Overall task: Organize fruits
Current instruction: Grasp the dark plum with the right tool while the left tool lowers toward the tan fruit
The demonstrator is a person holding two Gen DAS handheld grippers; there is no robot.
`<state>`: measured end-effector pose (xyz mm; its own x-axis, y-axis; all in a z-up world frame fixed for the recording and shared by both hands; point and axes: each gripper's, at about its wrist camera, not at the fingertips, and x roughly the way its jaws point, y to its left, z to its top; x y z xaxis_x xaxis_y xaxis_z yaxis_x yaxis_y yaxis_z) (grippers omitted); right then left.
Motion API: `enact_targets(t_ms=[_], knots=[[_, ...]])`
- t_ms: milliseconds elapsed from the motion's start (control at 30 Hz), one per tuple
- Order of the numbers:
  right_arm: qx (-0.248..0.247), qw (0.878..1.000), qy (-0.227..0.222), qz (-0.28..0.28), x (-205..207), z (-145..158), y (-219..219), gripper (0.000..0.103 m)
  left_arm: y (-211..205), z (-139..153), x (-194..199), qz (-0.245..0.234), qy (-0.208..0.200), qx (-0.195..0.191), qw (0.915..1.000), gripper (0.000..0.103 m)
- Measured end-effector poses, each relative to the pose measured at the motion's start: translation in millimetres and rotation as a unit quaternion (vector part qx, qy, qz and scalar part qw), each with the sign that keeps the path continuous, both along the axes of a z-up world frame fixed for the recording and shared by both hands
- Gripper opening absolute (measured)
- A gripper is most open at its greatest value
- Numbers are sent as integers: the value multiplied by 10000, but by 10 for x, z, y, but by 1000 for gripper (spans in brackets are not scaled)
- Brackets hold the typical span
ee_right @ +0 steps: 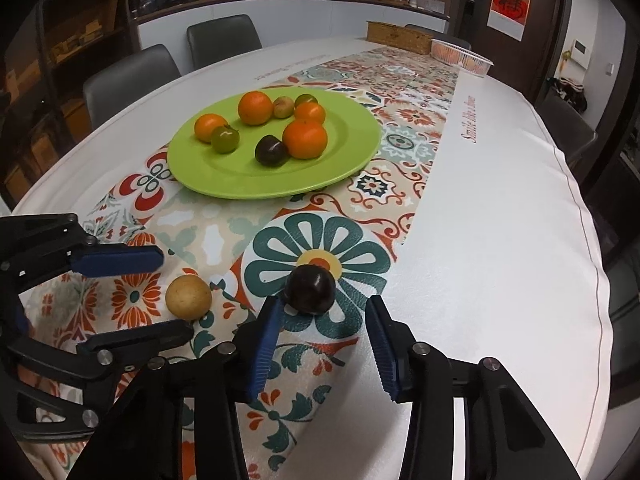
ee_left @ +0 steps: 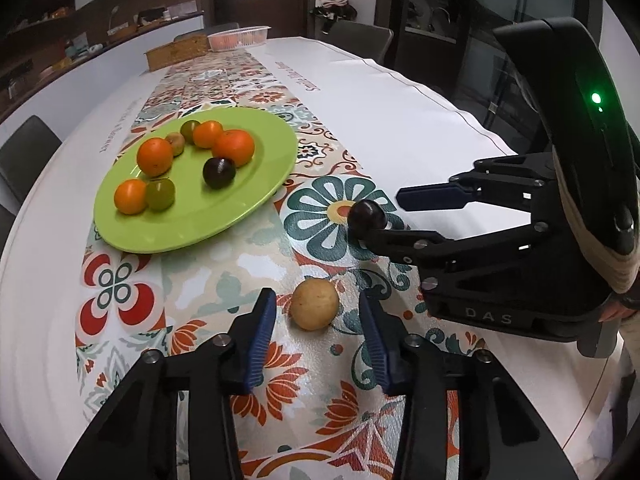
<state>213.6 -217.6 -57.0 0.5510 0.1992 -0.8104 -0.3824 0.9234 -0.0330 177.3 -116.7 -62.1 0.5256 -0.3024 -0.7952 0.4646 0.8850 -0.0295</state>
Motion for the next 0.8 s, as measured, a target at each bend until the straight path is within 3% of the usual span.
enact_targets(t_ms=[267,800], knots=[[-8,10000,25,40,50,-42,58,36,-43,-13,42,-85,78,-32,9999,26],[279,9995,-52,-155,17,46,72,30,105,124,18,174,-78,-127,9997,26]])
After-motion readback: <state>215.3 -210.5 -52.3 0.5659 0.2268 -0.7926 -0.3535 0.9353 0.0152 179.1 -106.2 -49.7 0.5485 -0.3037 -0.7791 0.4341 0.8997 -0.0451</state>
